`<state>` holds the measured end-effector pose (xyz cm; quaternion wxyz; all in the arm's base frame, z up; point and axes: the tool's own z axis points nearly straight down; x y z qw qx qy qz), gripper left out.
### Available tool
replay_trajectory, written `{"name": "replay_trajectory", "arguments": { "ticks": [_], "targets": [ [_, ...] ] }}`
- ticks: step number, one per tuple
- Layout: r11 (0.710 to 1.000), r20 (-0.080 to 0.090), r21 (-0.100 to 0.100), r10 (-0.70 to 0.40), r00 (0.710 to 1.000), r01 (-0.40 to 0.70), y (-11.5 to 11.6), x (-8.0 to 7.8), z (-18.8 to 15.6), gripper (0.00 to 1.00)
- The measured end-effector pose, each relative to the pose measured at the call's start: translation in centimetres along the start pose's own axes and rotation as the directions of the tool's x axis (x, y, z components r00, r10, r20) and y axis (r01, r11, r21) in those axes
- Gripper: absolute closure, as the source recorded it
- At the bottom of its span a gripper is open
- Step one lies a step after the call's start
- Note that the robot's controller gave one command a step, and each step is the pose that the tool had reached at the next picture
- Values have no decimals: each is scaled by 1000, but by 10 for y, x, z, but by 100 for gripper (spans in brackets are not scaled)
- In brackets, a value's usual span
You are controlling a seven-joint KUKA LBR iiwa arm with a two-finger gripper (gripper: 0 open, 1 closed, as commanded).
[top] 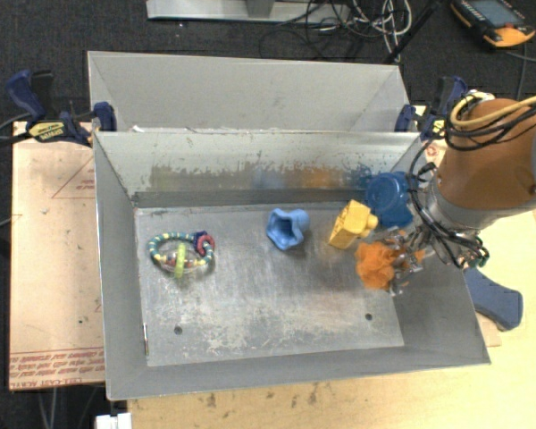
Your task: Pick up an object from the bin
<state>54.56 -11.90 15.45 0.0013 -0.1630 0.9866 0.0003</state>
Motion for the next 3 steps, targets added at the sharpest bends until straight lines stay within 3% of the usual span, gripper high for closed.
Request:
{"name": "replay_trajectory", "arguments": {
  "ticks": [1, 2, 3],
  "targets": [
    [1000, 0, 0, 0, 1000, 0, 0, 0, 0, 100],
    [1000, -5, -3, -14, 1000, 14, 9, 9, -31, 100],
    [1000, 0, 0, -26, 1000, 26, 29, 0, -68, 100]
  ]
}}
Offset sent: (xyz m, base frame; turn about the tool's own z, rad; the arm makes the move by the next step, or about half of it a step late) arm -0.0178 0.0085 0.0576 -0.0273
